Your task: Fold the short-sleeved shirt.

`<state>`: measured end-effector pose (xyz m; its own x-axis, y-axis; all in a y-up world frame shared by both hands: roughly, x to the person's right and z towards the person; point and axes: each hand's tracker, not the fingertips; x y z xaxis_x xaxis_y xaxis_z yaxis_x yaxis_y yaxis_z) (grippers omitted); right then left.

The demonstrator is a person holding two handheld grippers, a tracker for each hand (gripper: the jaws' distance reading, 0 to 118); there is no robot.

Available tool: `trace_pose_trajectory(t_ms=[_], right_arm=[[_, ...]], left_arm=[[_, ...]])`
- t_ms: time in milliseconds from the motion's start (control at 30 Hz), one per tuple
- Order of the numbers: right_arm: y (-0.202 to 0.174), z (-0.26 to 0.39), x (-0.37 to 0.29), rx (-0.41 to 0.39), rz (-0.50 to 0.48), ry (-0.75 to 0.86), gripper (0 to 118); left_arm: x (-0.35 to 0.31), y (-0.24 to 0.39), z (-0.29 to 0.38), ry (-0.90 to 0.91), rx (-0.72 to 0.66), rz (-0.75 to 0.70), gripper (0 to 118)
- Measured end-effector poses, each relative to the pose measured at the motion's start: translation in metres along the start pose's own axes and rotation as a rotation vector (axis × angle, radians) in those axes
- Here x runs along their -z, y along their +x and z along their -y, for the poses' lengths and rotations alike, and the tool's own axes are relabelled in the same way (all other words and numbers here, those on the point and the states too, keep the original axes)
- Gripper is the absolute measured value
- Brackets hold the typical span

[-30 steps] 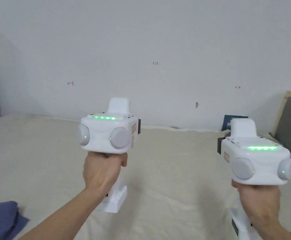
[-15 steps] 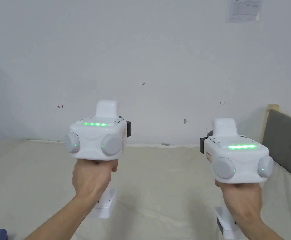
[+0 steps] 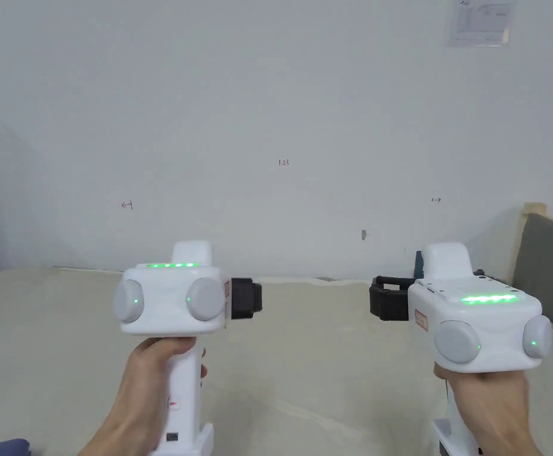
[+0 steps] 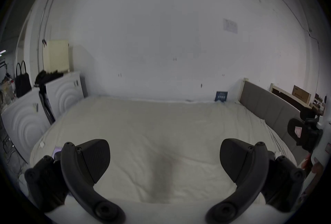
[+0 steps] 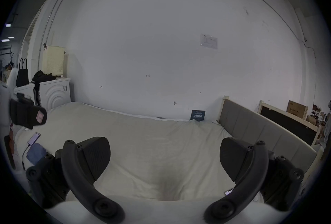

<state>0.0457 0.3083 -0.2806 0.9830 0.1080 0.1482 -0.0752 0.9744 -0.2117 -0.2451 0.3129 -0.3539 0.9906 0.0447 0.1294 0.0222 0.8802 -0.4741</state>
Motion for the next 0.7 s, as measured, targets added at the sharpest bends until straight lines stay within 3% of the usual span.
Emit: trace_pose_trajectory(t_ms=[167,300,433,533,700], right_arm=[[-0.001,-0.002,-0.003,-0.031,0.010,-0.003,118],[0.002,-0.004,-0.012,0.049,-0.015,-0.021,118],[0.002,-0.002,-0.024,0.066,0.007,-0.012,118],[0.001,0.002,-0.034,0.060,0.023,0.011,118],[-0.002,0.006,-0.041,0.007,0.037,0.011,118]], left_arm=[[-0.027,0.006,0.011,0.095,0.036,0.028,118],[-0.029,0.006,0.006,0.136,0.034,0.010,118],[-0.029,-0.003,0.003,0.122,-0.042,0.035,118],[-0.029,0.002,0.009,0.120,-0.051,-0.027,118],[-0.037,-0.014,0.016,0.171,0.006,0.052,118]])
